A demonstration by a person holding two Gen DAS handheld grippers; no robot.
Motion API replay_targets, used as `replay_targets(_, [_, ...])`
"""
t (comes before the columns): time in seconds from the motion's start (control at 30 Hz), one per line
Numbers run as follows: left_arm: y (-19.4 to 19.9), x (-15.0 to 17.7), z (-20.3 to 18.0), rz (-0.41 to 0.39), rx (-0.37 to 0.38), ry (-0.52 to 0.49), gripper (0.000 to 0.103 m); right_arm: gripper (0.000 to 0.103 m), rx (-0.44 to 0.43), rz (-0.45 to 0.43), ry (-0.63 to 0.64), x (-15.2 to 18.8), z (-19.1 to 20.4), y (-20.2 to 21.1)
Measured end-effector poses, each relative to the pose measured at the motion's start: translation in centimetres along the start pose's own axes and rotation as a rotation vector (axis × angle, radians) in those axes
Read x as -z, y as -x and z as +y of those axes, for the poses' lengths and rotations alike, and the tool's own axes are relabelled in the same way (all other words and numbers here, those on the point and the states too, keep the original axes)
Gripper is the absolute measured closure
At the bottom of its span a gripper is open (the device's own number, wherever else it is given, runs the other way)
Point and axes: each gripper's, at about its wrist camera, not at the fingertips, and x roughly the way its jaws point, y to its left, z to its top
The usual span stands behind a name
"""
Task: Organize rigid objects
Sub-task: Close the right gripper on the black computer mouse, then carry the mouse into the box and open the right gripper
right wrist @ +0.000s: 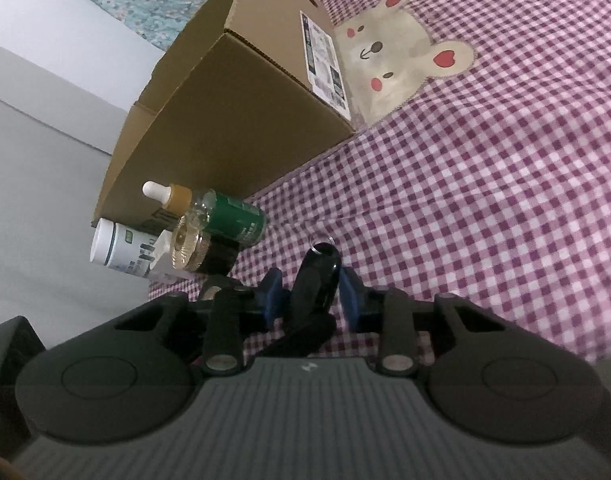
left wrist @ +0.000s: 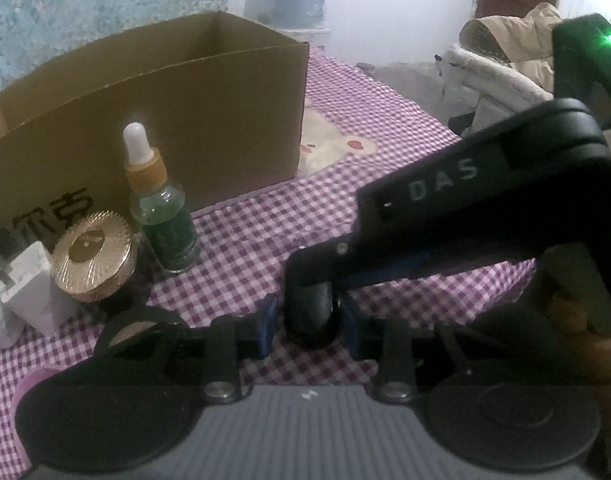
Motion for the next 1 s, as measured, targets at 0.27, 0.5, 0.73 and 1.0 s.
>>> replay_targets(0.27, [0.1,-0.1,-0.4,-0.013,-0.041,-0.011,0.071,0.087,-0.027,0.011,0.034,-0.3,0.9,-2.0])
replay_targets(0.5, [1.0,0.0,-0.6,-0.028,-0.042,-0.005,0.074,0.088,-0.013,-0.013,0.059,0.0,1.2,-1.4])
replay_targets(0.73, [6.1,-0.9,-1.0,-0.139,-0.085,-0.013,0.074,0.088,-0.027,-0.083,0.164,0.4,5.3,2.1])
replay_targets(1.0, [13.2,-4.6,4.9,-0.279,-0.192,0.075,0.073,0.087,-0.142,-0.125,0.397,-3.0,15.4,3.4])
